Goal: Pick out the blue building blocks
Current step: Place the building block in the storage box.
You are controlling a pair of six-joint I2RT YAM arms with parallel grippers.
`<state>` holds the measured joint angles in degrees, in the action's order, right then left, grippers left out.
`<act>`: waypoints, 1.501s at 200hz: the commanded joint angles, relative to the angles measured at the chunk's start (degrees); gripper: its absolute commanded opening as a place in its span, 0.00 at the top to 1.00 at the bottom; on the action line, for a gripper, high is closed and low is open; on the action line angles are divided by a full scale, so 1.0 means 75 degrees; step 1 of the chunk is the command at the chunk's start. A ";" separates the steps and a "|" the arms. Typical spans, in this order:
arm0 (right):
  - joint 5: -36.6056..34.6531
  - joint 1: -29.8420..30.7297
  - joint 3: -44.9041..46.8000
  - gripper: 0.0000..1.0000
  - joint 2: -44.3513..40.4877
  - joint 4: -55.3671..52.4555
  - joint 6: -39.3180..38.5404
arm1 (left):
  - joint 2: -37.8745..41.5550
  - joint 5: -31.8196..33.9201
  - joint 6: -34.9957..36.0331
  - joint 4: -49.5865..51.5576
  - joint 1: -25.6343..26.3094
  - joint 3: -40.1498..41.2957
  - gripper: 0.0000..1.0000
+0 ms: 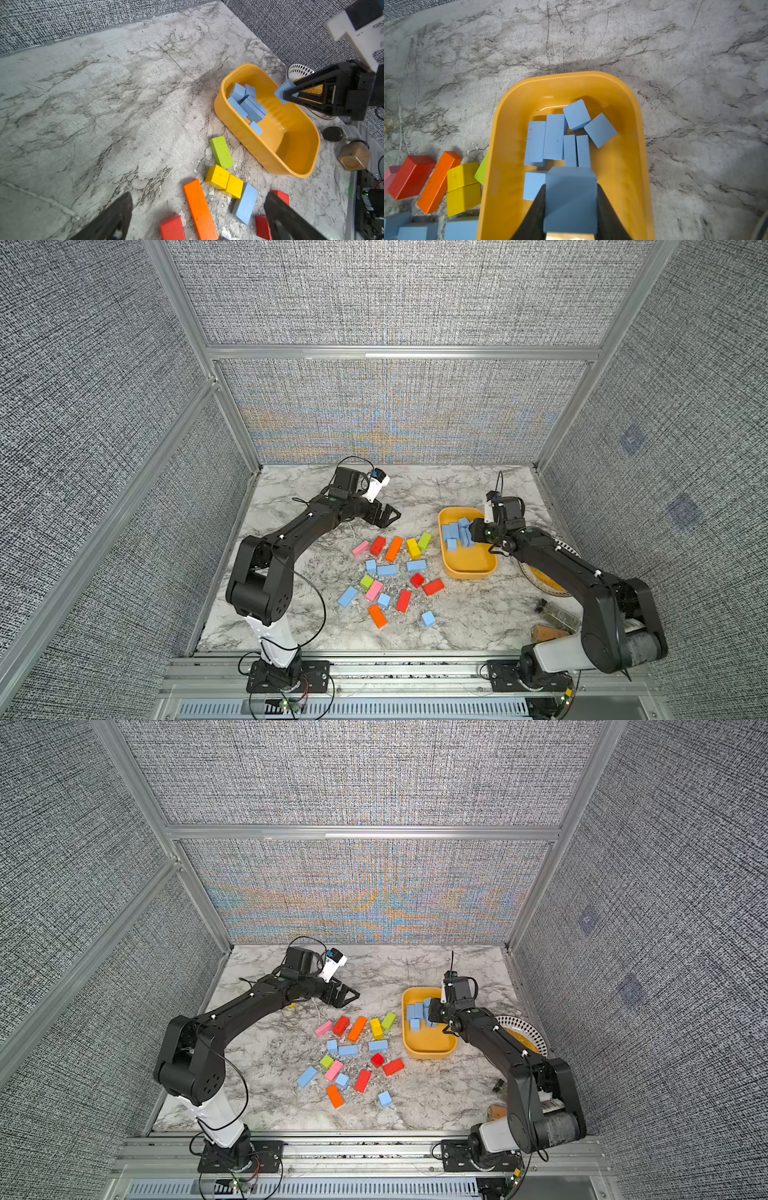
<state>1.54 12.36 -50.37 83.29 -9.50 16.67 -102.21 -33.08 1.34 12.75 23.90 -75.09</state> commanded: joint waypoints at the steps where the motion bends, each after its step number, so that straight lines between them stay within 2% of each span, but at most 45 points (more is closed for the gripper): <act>1: -0.0070 0.0070 -0.0165 0.80 0.0216 -0.0092 -0.0043 | -0.0070 0.0005 -0.0144 0.0257 0.0036 -0.0055 0.00; 51: -0.0992 0.0851 -0.0852 0.79 0.0949 -0.0588 -0.0382 | 0.0046 0.0250 -0.0094 0.0573 0.0036 -0.0097 0.00; 87: -0.1006 0.1057 -0.1276 0.76 0.1511 -0.0620 -0.0429 | 0.0000 0.0371 -0.0097 0.0696 0.0035 -0.0193 0.00; 116: -0.1507 0.1021 -0.1534 0.74 0.1660 -0.0832 -0.0437 | 0.0126 0.0580 -0.0044 0.0766 0.0034 -0.0175 0.00; 149: -0.1168 0.1008 -0.1658 0.65 0.1615 -0.0697 -0.0619 | 0.0279 0.0962 -0.0091 0.0807 0.0036 -0.0174 0.00; 176: -0.0892 0.0913 -0.1936 0.62 0.1880 -0.0581 -0.0686 | 0.0402 0.1070 0.0073 0.0936 0.0018 -0.0233 0.00; 194: -0.0819 0.0899 -0.2186 0.50 0.2088 -0.0584 -0.0664 | 0.0507 0.1138 0.0119 0.0925 0.0021 -0.0173 0.00; 215: -0.0780 0.0901 -0.2331 0.42 0.2083 -0.0653 -0.0640 | 0.0715 0.1325 0.0167 0.0856 0.0024 -0.0050 0.00; 238: -0.0791 0.0950 -0.2332 0.42 0.1799 -0.0754 -0.0629 | 0.0933 0.1358 0.0447 0.0839 -0.0026 0.0082 0.00; 268: -0.0586 0.1462 -0.2221 0.42 0.1356 -0.0568 -0.0652 | 0.1240 0.1409 0.1383 0.1302 -0.0171 0.0111 0.00; 281: -0.0510 0.1887 -0.2214 0.42 0.1291 -0.0339 -0.0707 | 0.1460 0.1410 0.2233 0.1837 -0.0233 0.0109 0.00; 300: -0.0367 0.2533 -0.2245 0.42 0.1338 0.0132 -0.0802 | 0.1789 0.1527 0.4135 0.3071 -0.0245 0.0143 0.01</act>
<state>-3.49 27.05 -67.09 93.30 -13.32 11.77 -91.18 -22.44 14.37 24.45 22.13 -74.22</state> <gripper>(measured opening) 0.584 0.998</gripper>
